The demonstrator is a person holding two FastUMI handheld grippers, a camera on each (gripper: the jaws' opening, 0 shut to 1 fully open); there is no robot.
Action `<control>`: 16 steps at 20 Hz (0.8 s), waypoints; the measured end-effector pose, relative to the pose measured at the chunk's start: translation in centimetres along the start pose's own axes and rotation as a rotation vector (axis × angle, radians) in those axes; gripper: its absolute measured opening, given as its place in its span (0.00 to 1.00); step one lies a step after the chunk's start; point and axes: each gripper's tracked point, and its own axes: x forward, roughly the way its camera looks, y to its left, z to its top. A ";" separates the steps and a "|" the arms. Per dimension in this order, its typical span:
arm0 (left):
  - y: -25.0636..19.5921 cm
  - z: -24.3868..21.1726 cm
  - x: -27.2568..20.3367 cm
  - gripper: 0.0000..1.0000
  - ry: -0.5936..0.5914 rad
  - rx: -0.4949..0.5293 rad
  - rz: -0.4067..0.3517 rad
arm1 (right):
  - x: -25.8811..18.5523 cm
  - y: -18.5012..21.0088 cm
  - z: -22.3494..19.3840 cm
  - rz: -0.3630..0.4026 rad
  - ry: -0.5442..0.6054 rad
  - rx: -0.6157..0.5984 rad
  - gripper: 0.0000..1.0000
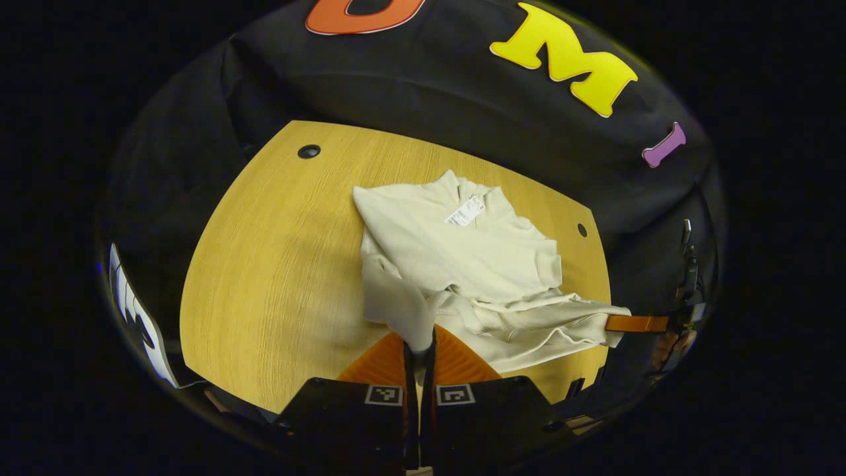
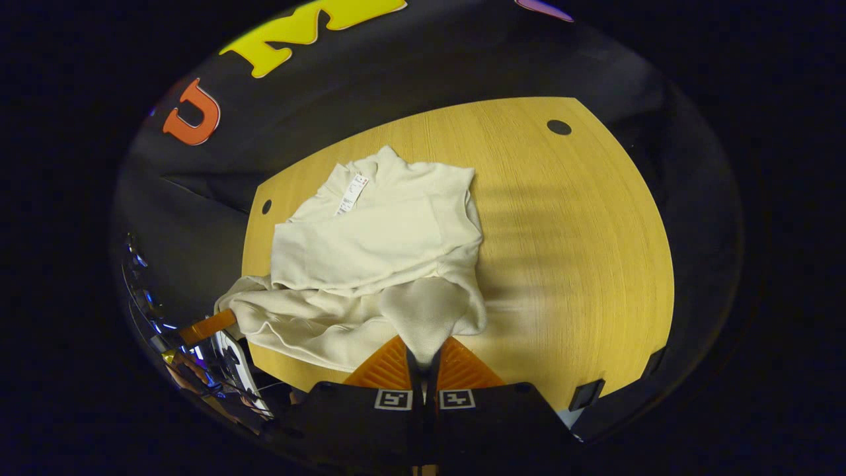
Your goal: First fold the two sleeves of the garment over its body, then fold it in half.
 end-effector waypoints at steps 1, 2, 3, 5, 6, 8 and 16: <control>-0.9 1.0 2.8 0.05 0.007 0.010 0.000 | 0.1 0.4 1.5 0.001 -0.010 -0.002 0.00; -1.4 2.5 4.5 0.04 0.018 0.015 0.005 | 0.3 0.6 3.0 0.007 -0.014 -0.002 0.00; -1.3 1.1 8.7 0.04 0.040 0.008 0.011 | 0.6 0.8 4.6 0.011 -0.016 0.009 0.00; -1.3 3.9 13.7 0.04 0.108 -0.023 0.016 | 1.4 1.1 7.6 0.021 -0.005 0.037 0.00; 0.9 3.0 17.8 0.04 0.148 -0.043 0.026 | 2.6 1.2 9.0 0.023 0.006 0.045 0.00; 1.5 7.1 21.8 0.04 0.202 -0.065 0.047 | 5.7 1.7 11.1 0.027 0.032 0.063 0.01; 2.7 13.6 31.5 0.08 0.108 -0.123 0.047 | 12.2 2.8 15.5 -0.037 -0.035 0.035 0.00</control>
